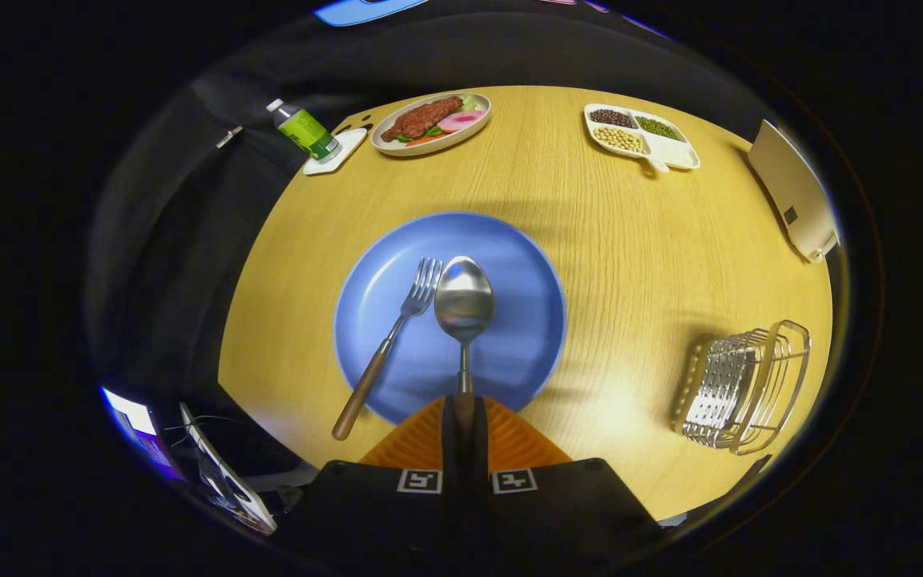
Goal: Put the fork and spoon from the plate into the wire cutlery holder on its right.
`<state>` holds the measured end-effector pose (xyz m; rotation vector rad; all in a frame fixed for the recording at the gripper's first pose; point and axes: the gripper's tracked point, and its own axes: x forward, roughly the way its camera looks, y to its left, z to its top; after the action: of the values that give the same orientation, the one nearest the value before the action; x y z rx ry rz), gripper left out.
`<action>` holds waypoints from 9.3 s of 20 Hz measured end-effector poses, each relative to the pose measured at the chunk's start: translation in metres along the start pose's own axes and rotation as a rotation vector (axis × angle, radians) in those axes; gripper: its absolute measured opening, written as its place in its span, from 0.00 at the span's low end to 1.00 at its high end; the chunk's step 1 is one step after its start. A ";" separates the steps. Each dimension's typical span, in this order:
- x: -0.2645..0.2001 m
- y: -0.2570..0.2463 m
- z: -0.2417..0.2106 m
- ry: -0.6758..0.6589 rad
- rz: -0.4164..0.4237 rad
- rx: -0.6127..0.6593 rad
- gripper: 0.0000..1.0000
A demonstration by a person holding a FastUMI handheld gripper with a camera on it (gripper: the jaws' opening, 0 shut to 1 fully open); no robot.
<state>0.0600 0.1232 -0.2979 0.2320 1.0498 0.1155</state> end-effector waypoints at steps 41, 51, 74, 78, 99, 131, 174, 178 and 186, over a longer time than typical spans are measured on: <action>-0.130 -0.196 0.015 0.315 -0.148 -0.036 0.47; -0.149 -0.135 0.020 0.016 -0.141 -0.082 1.00; 0.020 0.044 0.022 -0.022 -0.017 -0.017 1.00; 0.055 0.048 0.017 0.032 -0.054 -0.020 1.00; 0.086 0.054 -0.018 0.170 0.034 -0.073 0.10; -0.192 -0.185 -0.036 0.470 -0.156 -0.174 0.07; -0.274 -0.145 0.048 -0.481 -0.252 -0.145 1.00; -0.304 -0.130 0.062 -0.663 -0.285 -0.111 1.00; -0.399 -0.103 0.099 -1.072 -0.343 -0.049 0.99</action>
<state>-0.0527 -0.0717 0.0616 0.0410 0.0069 -0.2757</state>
